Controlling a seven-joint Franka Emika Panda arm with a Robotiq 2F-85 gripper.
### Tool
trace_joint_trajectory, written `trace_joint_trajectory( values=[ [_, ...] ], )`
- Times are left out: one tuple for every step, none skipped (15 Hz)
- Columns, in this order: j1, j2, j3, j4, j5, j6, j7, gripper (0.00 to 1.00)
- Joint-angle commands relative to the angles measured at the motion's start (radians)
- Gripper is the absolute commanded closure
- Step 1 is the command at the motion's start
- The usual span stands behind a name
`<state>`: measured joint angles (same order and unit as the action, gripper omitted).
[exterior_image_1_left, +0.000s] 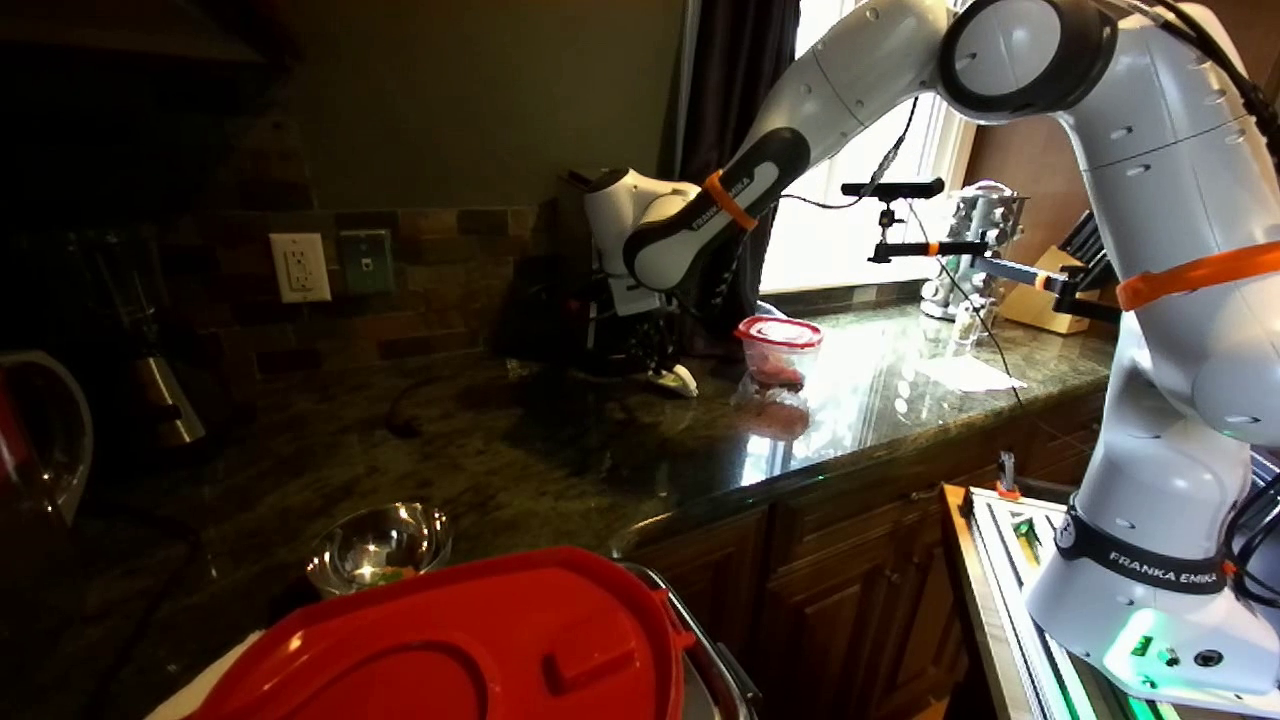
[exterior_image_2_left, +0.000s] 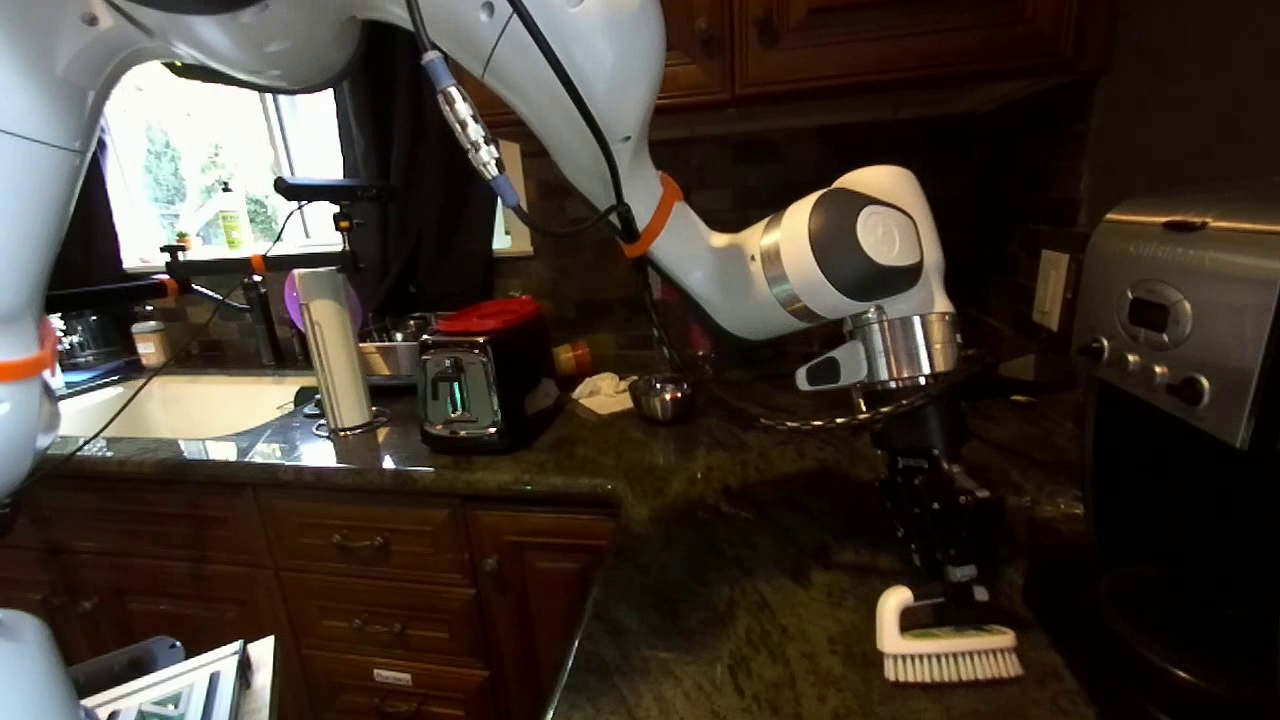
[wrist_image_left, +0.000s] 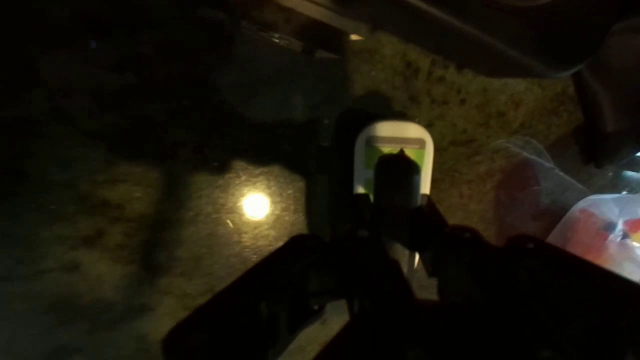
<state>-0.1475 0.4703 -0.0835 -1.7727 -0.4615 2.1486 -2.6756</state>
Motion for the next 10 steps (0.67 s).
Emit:
trace_joint_trajectory(
  values=[
    [0.004,0.025,0.041,0.036,0.115,-0.007,0.044,0.94],
    [0.008,0.045,0.045,0.064,0.133,-0.011,0.059,0.94],
    [0.011,0.062,0.051,0.088,0.148,-0.014,0.072,0.94],
    [0.013,0.086,0.054,0.122,0.160,-0.032,0.080,0.94],
    [0.012,0.016,0.041,0.053,0.112,-0.005,0.057,0.77],
    [0.014,0.027,0.044,0.072,0.120,-0.016,0.065,0.77],
    [0.015,0.036,0.046,0.087,0.124,-0.024,0.067,0.77],
    [0.015,0.042,0.046,0.097,0.127,-0.030,0.068,0.77],
    [0.015,0.045,0.047,0.102,0.130,-0.032,0.069,0.77],
    [0.015,0.045,0.047,0.103,0.130,-0.032,0.069,0.94]
  ],
)
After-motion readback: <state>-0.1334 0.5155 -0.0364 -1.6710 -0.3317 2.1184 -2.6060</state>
